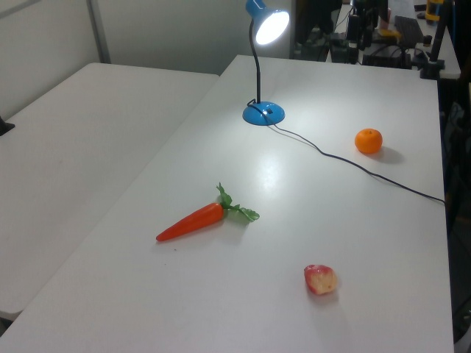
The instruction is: Turn off lamp
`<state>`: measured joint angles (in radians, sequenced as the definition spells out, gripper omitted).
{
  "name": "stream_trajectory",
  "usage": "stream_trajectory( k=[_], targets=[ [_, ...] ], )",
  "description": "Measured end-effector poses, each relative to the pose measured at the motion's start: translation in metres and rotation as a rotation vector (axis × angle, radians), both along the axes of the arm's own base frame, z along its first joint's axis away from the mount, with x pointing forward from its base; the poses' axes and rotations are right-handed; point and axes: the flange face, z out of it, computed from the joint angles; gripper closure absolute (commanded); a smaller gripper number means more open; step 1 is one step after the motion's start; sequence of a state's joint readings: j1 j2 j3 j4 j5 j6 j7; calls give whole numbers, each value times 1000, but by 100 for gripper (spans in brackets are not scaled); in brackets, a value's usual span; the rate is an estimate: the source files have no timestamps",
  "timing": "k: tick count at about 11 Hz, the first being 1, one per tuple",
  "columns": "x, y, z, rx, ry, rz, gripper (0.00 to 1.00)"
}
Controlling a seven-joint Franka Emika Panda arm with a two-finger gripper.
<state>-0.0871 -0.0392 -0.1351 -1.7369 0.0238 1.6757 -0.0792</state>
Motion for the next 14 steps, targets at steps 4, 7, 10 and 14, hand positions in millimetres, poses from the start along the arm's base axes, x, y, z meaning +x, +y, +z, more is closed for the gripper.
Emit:
stream_trajectory(
  k=[4,7,10,14],
  targets=[
    [-3,-1,-1,4,15,8,0],
    [-3,-1,-1,4,15,8,17],
    [-3,-2,-1,4,15,7,70],
    [-11,-32,-1,11,13,-20,85]
  ],
)
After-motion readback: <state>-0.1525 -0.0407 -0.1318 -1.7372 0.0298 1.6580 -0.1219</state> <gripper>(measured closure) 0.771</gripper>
